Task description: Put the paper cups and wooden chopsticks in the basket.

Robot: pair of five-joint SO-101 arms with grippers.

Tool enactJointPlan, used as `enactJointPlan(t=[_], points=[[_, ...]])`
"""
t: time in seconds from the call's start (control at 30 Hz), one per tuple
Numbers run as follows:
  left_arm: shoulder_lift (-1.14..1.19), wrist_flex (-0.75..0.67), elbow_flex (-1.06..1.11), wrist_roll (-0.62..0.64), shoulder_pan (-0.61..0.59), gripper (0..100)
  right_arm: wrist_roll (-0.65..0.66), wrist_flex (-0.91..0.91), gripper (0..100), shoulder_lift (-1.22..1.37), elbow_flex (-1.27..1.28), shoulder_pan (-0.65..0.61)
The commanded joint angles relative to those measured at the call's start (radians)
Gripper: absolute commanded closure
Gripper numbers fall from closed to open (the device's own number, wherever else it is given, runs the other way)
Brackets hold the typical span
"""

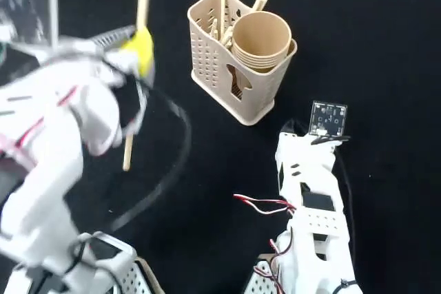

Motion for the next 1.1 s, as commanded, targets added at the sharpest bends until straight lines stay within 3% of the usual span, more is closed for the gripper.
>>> enactJointPlan(t=[0.0, 0.2, 0.3, 0.47, 0.57, 0.63, 0.7, 0.87, 1.07], points=[[-0.129, -0.123, 0.216, -0.041, 0.104, 97, 0.009, -0.02, 98.5, -0.022, -0.004, -0.009], [-0.226, -0.431, 0.57, 0.107, 0.113, 97, 0.009, -0.02, 98.5, -0.022, -0.004, -0.009], [-0.299, -0.655, 0.791, 0.078, 0.051, 97, 0.009, -0.02, 98.5, -0.022, -0.004, -0.009], [-0.46, -1.221, 1.271, 0.029, -0.016, 97, 0.009, -0.02, 98.5, -0.022, -0.004, -0.009], [-0.568, -1.66, 1.557, 0.028, -0.018, 97, 0.009, -0.02, 98.4, -0.022, -0.004, -0.009], [-0.62, -1.959, 1.712, 0.035, -0.012, 97, 0.009, -0.02, 98.4, -0.022, -0.004, -0.009], [-0.632, -2.148, 1.794, 0.038, 0.002, 97, 0.009, -0.02, 98.4, -0.022, -0.004, -0.009], [-0.546, -2.162, 1.701, 0.038, 0.07, 97, 0.009, -0.02, 98.4, -0.022, -0.004, -0.009], [-0.232, -2.242, 1.504, 0.029, 0.084, 97, 0.009, -0.02, 98.4, -0.022, -0.004, -0.009]])
